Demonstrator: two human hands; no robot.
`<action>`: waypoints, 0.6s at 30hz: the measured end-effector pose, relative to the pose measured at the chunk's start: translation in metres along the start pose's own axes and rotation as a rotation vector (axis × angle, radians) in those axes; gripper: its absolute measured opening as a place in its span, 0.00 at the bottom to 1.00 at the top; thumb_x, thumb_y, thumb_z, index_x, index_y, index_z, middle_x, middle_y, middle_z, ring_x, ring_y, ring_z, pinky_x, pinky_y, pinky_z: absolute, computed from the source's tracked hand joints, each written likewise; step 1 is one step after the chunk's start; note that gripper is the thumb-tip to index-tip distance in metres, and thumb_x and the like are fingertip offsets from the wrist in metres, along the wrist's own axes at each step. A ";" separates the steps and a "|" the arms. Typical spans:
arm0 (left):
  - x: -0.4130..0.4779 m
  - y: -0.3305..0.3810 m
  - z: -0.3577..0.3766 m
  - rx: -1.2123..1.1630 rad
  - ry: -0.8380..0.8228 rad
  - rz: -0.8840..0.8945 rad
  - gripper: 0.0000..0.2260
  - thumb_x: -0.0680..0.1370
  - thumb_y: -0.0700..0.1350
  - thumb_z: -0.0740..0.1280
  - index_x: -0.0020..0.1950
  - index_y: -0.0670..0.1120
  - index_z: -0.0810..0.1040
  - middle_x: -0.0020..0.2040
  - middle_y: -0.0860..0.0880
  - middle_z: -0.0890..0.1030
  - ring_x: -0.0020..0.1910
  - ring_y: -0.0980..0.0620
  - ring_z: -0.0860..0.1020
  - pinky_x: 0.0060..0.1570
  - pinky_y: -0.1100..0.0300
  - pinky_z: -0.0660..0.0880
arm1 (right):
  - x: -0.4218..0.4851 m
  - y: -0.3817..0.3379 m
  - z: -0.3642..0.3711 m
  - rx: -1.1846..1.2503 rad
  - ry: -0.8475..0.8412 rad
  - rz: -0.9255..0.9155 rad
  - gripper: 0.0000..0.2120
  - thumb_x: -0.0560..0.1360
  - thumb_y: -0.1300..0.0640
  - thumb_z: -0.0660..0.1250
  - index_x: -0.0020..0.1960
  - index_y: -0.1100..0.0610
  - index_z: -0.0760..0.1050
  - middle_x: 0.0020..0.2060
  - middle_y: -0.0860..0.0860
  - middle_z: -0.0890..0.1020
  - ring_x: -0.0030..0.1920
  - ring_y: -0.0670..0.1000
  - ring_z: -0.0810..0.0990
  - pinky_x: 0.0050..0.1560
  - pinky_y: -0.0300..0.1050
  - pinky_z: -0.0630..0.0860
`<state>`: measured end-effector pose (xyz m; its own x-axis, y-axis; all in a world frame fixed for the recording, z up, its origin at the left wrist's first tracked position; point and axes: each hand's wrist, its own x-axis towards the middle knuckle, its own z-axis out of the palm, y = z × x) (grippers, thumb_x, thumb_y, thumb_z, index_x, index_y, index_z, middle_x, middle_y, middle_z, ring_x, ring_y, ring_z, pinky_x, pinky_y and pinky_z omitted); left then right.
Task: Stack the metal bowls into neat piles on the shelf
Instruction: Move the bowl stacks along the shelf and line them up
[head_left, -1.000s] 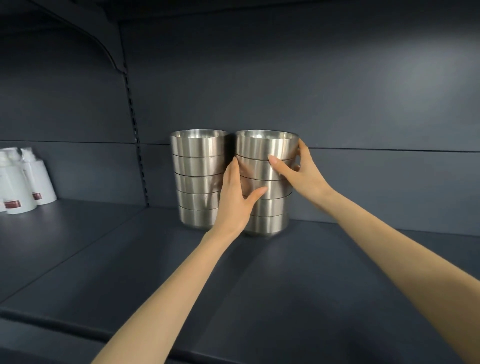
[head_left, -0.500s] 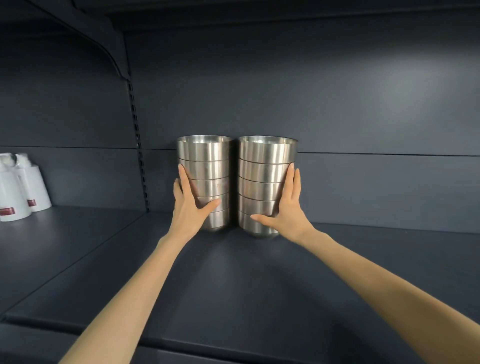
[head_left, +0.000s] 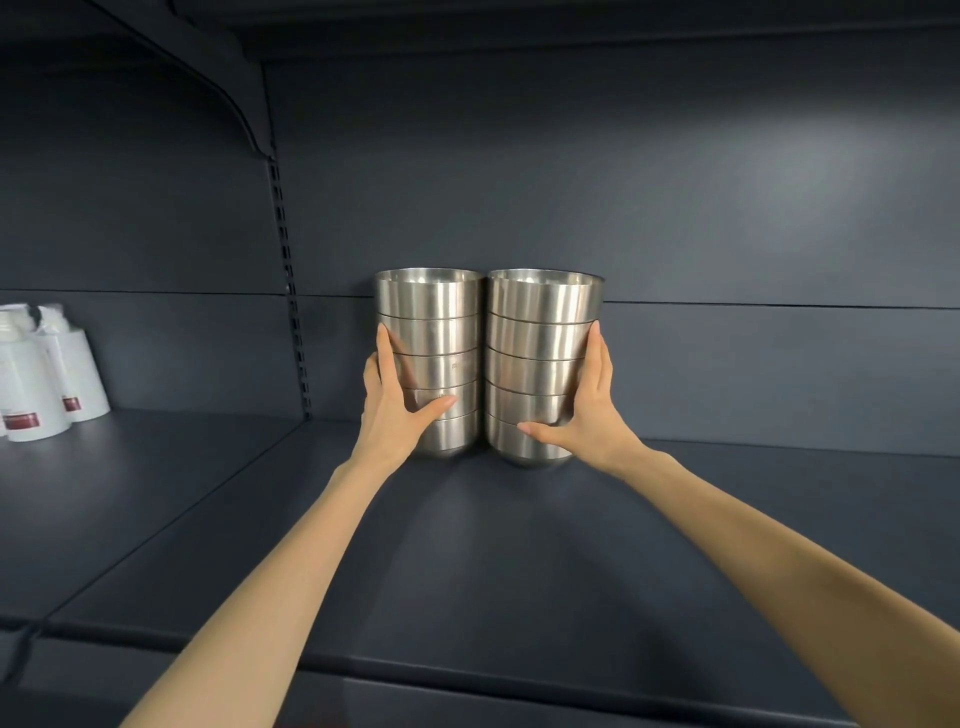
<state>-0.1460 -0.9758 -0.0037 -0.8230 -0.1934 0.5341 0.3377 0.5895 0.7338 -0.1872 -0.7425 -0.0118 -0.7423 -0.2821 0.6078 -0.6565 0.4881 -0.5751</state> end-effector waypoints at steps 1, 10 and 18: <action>0.000 -0.001 -0.002 0.004 -0.014 0.004 0.49 0.74 0.50 0.72 0.76 0.56 0.33 0.78 0.46 0.48 0.75 0.46 0.57 0.67 0.54 0.58 | 0.000 0.000 0.000 -0.002 -0.001 0.006 0.62 0.67 0.51 0.78 0.69 0.45 0.24 0.75 0.45 0.31 0.76 0.46 0.32 0.73 0.41 0.44; -0.009 0.010 -0.029 0.139 -0.213 -0.030 0.41 0.79 0.53 0.64 0.77 0.52 0.34 0.76 0.46 0.53 0.61 0.46 0.70 0.67 0.54 0.64 | -0.009 -0.010 -0.019 -0.049 -0.096 0.120 0.59 0.71 0.46 0.74 0.73 0.45 0.24 0.77 0.46 0.34 0.77 0.46 0.37 0.76 0.52 0.48; -0.039 0.028 -0.041 0.752 -0.286 0.080 0.30 0.82 0.59 0.52 0.79 0.46 0.50 0.79 0.48 0.50 0.77 0.45 0.53 0.73 0.43 0.55 | -0.062 -0.031 -0.072 -0.555 -0.256 0.320 0.45 0.74 0.30 0.56 0.78 0.46 0.35 0.79 0.49 0.42 0.78 0.54 0.39 0.76 0.62 0.45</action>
<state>-0.0857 -0.9835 0.0128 -0.9288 0.0195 0.3702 0.0863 0.9826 0.1646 -0.1108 -0.6806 0.0079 -0.9415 -0.2064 0.2665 -0.2841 0.9114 -0.2978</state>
